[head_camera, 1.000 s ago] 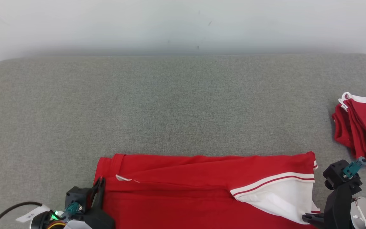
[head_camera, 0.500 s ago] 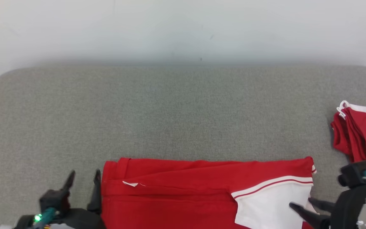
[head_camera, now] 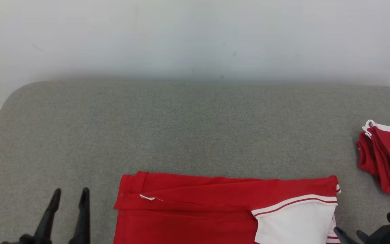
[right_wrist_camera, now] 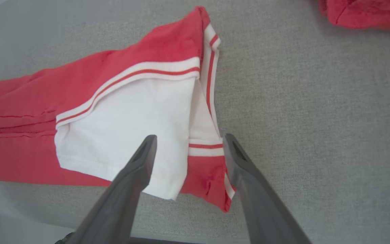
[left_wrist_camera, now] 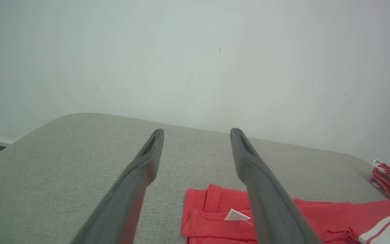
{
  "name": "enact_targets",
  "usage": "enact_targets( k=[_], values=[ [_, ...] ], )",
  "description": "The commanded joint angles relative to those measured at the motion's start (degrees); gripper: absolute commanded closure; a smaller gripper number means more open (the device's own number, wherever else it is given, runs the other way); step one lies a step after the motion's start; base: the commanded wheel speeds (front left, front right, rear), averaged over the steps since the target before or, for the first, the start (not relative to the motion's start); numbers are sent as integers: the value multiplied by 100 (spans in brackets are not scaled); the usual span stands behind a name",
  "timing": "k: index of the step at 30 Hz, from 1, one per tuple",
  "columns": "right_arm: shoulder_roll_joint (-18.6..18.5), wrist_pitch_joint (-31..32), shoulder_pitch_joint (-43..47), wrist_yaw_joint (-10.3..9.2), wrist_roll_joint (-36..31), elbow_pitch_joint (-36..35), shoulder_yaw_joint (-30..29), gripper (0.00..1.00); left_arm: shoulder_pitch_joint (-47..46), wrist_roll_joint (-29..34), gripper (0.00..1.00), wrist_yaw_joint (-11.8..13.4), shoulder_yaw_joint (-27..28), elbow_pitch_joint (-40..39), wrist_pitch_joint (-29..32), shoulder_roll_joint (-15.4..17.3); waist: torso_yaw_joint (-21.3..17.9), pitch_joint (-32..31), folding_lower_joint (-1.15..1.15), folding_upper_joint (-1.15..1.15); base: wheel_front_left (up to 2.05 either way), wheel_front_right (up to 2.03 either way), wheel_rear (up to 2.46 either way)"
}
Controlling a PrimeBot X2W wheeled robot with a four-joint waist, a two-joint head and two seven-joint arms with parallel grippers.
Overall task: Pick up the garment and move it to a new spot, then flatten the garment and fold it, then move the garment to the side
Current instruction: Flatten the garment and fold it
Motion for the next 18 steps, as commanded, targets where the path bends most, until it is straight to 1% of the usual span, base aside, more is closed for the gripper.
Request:
enact_targets(
  k=[1, 3, 8, 9, 13, 18],
  values=[
    [109, 39, 27, 5, -150, 42, -93, 0, 152, 112, 0, -132, 211, -93, -16, -22, 24, 22, 1, 0, 0, 0, 0],
    [214, 65, -60, 5, -326, 115, -204, 0, 283, 221, 0, -267, 460, -214, -15, -81, 44, 53, 1, 0, 0, 0, 0],
    [437, 93, -341, 5, -757, 331, -456, 0, 527, 502, 0, -453, 913, -396, -15, -286, 126, 168, 1, 0, 0, 0, 0],
    [437, 93, -341, 5, -757, 331, -456, 0, 527, 502, 0, -453, 913, -396, -15, -286, 126, 168, 1, 0, 0, 0, 0],
    [520, 75, -571, 5, -1016, 477, -552, 0, 629, 638, 0, -539, 1010, -361, -16, -473, 209, 247, 1, 0, 0, 0, 0],
    [586, 209, -852, 5, -1410, 670, -630, 0, 515, 745, 0, -582, 978, -282, -16, -653, 314, 334, 1, 0, 0, 0, 0]
  ],
)
